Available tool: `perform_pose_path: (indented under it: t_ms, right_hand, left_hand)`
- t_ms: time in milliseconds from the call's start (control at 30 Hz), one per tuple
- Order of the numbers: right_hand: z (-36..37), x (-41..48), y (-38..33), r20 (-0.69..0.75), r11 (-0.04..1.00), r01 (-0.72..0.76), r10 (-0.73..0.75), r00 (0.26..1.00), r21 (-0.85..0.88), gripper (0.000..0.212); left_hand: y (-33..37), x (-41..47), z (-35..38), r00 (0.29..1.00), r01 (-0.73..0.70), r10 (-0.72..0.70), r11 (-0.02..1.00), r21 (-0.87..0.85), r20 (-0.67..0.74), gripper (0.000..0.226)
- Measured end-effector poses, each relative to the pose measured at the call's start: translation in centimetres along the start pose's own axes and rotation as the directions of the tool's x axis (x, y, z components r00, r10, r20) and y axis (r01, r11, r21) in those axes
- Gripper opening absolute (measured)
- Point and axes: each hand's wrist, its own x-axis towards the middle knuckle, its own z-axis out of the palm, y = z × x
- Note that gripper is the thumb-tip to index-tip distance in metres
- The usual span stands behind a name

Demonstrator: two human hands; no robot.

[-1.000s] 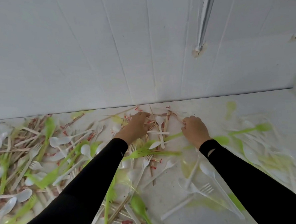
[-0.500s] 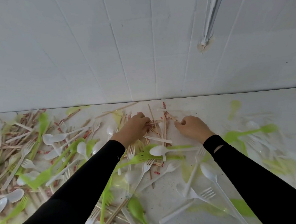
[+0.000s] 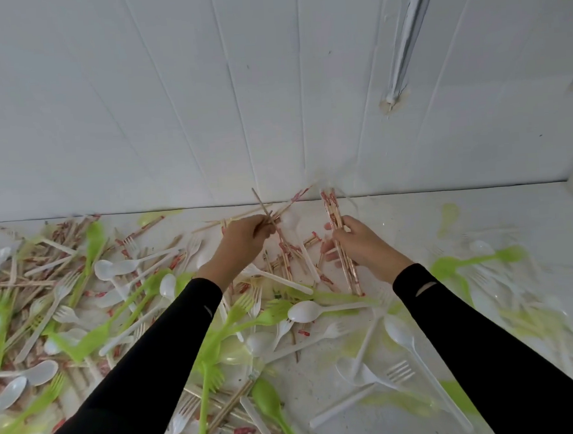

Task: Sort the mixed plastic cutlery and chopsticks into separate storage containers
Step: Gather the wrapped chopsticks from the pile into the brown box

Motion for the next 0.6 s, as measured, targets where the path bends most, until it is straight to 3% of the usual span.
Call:
perform_pose_path:
  t_ms: [100, 233, 333, 600]
  right_hand:
    - [0.4, -1.0, -0.4, 0.036, 0.998, 0.046, -0.048, 0.998, 0.050, 0.022]
    - [3.2, -2.1, -0.5, 0.028, 0.988, 0.151, -0.150, 0.988, -0.035, 0.032]
    - [5.3, -2.5, -0.2, -0.024, 0.970, 0.243, -0.244, 0.970, -0.029, 0.023]
    - [5.8, -3.7, -1.2, -0.163, 0.951, 0.306, -0.309, 0.937, -0.041, 0.024]
  left_hand:
    - [1.5, -0.7, -0.9, 0.998, 0.017, -0.006, 0.982, -0.188, 0.060, 0.016]
    - [4.0, -1.4, -0.3, 1.000, -0.006, -0.003, 0.955, -0.297, -0.031, 0.016]
    - [5.6, -2.0, 1.0, 0.995, 0.021, -0.053, 0.932, -0.363, -0.079, 0.021]
    - [6.1, -2.3, 1.7, 0.911, -0.124, 0.013, 0.962, -0.244, -0.411, 0.013]
